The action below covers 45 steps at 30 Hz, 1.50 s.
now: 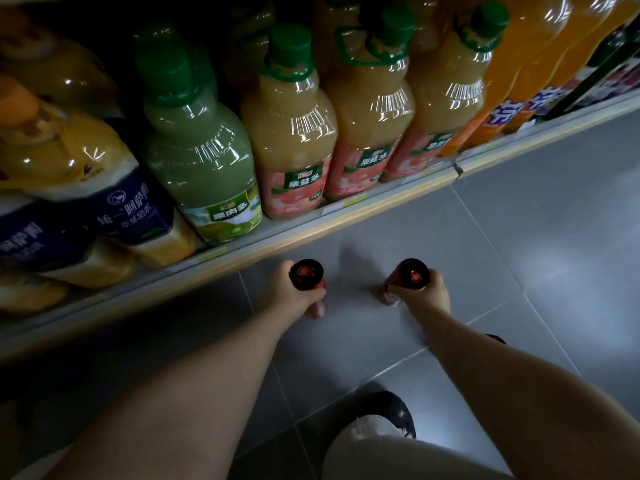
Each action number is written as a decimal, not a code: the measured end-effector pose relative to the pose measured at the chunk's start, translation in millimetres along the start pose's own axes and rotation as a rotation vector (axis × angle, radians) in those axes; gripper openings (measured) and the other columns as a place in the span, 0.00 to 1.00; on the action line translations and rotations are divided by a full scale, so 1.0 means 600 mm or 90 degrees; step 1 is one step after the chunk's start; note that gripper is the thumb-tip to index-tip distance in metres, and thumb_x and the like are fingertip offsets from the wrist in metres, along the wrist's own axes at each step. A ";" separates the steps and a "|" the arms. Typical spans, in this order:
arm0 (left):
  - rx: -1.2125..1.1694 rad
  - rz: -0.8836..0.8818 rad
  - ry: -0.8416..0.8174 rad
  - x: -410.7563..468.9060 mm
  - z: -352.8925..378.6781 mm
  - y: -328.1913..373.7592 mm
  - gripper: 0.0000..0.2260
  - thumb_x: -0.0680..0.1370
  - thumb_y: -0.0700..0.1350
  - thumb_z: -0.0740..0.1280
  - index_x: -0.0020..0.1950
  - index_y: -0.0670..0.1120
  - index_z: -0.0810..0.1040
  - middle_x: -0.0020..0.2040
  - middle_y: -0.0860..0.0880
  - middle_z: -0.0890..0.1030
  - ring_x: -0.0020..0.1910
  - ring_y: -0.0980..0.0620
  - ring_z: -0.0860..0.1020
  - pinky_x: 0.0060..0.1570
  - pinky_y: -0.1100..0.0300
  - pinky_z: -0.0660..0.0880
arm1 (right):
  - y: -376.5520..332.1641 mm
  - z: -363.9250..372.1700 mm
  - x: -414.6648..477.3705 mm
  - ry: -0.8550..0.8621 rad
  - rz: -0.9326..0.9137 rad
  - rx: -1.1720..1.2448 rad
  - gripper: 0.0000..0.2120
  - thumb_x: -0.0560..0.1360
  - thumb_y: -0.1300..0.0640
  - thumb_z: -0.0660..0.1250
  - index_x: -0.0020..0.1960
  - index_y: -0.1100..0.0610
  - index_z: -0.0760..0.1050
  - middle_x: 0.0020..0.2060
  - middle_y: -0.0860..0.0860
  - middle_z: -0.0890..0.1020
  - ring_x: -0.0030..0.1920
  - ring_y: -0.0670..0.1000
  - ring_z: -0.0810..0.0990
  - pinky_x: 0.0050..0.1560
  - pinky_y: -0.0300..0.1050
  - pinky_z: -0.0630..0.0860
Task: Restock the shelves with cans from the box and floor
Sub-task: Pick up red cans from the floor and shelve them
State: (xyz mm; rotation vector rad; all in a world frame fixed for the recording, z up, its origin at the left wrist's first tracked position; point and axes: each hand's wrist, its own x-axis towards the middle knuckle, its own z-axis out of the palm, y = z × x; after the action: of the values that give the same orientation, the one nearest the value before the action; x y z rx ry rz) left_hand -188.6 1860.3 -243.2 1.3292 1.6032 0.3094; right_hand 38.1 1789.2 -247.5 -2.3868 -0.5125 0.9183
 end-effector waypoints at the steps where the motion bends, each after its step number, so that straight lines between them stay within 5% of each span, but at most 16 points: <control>1: -0.010 -0.012 0.010 0.001 -0.005 0.004 0.22 0.62 0.50 0.78 0.50 0.53 0.70 0.49 0.52 0.77 0.51 0.49 0.77 0.53 0.53 0.74 | -0.008 0.002 -0.004 0.002 -0.022 0.006 0.28 0.63 0.60 0.78 0.59 0.58 0.70 0.48 0.53 0.76 0.48 0.54 0.75 0.45 0.44 0.67; 5: -0.056 0.008 0.029 -0.003 -0.035 0.028 0.26 0.55 0.60 0.74 0.50 0.54 0.75 0.47 0.53 0.80 0.49 0.50 0.79 0.51 0.52 0.77 | -0.041 0.007 -0.034 0.021 -0.146 0.005 0.25 0.62 0.56 0.77 0.56 0.57 0.72 0.48 0.52 0.77 0.50 0.56 0.78 0.44 0.44 0.70; 11: -0.126 0.168 0.003 -0.037 -0.103 0.094 0.18 0.56 0.53 0.76 0.43 0.59 0.76 0.44 0.59 0.81 0.47 0.54 0.80 0.49 0.56 0.77 | -0.161 -0.026 -0.110 0.146 -0.442 0.040 0.29 0.57 0.41 0.67 0.50 0.59 0.72 0.45 0.53 0.76 0.48 0.56 0.76 0.45 0.48 0.73; 15: -0.215 0.267 -0.067 -0.087 -0.172 0.154 0.17 0.57 0.47 0.77 0.43 0.56 0.77 0.40 0.60 0.81 0.40 0.65 0.79 0.41 0.67 0.74 | -0.273 -0.063 -0.158 0.185 -0.608 0.132 0.28 0.60 0.42 0.70 0.51 0.62 0.72 0.45 0.57 0.77 0.47 0.57 0.77 0.47 0.54 0.75; 20: -0.303 0.355 -0.123 -0.152 -0.255 0.203 0.20 0.58 0.53 0.71 0.47 0.47 0.80 0.40 0.54 0.84 0.43 0.58 0.82 0.43 0.66 0.77 | -0.395 -0.100 -0.251 0.201 -0.745 0.219 0.25 0.61 0.46 0.71 0.48 0.61 0.71 0.44 0.58 0.77 0.46 0.59 0.77 0.46 0.61 0.74; 22: -0.318 0.375 -0.086 -0.178 -0.289 0.223 0.17 0.57 0.56 0.69 0.41 0.50 0.81 0.35 0.55 0.83 0.38 0.59 0.81 0.39 0.67 0.76 | -0.439 -0.111 -0.296 0.177 -0.773 0.236 0.24 0.60 0.45 0.71 0.47 0.61 0.71 0.41 0.58 0.78 0.44 0.57 0.78 0.44 0.59 0.75; 26: -0.453 0.320 -0.042 -0.221 -0.370 0.285 0.20 0.54 0.56 0.67 0.40 0.46 0.81 0.36 0.44 0.82 0.33 0.48 0.80 0.40 0.55 0.76 | -0.519 -0.121 -0.371 0.083 -0.788 0.237 0.24 0.57 0.43 0.70 0.45 0.58 0.70 0.39 0.54 0.79 0.41 0.53 0.79 0.42 0.57 0.77; 31: -0.446 0.394 0.034 -0.271 -0.494 0.361 0.20 0.65 0.58 0.60 0.44 0.46 0.80 0.35 0.47 0.84 0.33 0.52 0.82 0.35 0.60 0.77 | -0.608 -0.128 -0.446 0.019 -0.854 0.252 0.22 0.57 0.41 0.70 0.44 0.50 0.69 0.41 0.51 0.80 0.44 0.53 0.80 0.46 0.56 0.78; 35: -0.395 0.472 0.195 -0.293 -0.593 0.390 0.22 0.58 0.62 0.65 0.41 0.49 0.82 0.38 0.48 0.85 0.40 0.50 0.83 0.47 0.52 0.79 | -0.661 -0.127 -0.489 0.016 -0.893 0.291 0.17 0.58 0.44 0.71 0.42 0.47 0.68 0.40 0.49 0.80 0.44 0.51 0.79 0.46 0.57 0.78; 40: -0.375 0.604 0.387 -0.306 -0.684 0.419 0.12 0.65 0.57 0.70 0.38 0.50 0.77 0.28 0.58 0.81 0.30 0.64 0.79 0.33 0.70 0.74 | -0.710 -0.119 -0.515 0.052 -0.903 0.335 0.16 0.59 0.47 0.72 0.38 0.43 0.64 0.36 0.43 0.77 0.41 0.48 0.78 0.45 0.53 0.78; 45: -0.252 0.665 0.440 -0.290 -0.736 0.417 0.20 0.61 0.60 0.71 0.48 0.53 0.77 0.43 0.57 0.82 0.43 0.65 0.80 0.45 0.69 0.75 | -0.739 -0.099 -0.520 0.072 -0.917 0.340 0.18 0.58 0.43 0.72 0.40 0.41 0.65 0.40 0.42 0.76 0.46 0.50 0.78 0.48 0.53 0.77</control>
State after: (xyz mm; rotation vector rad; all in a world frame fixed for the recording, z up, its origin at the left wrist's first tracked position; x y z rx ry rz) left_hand -406.0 1969.2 235.3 1.7249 1.0881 1.7701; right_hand -207.1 1958.6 209.2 -1.0612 -1.4077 0.1670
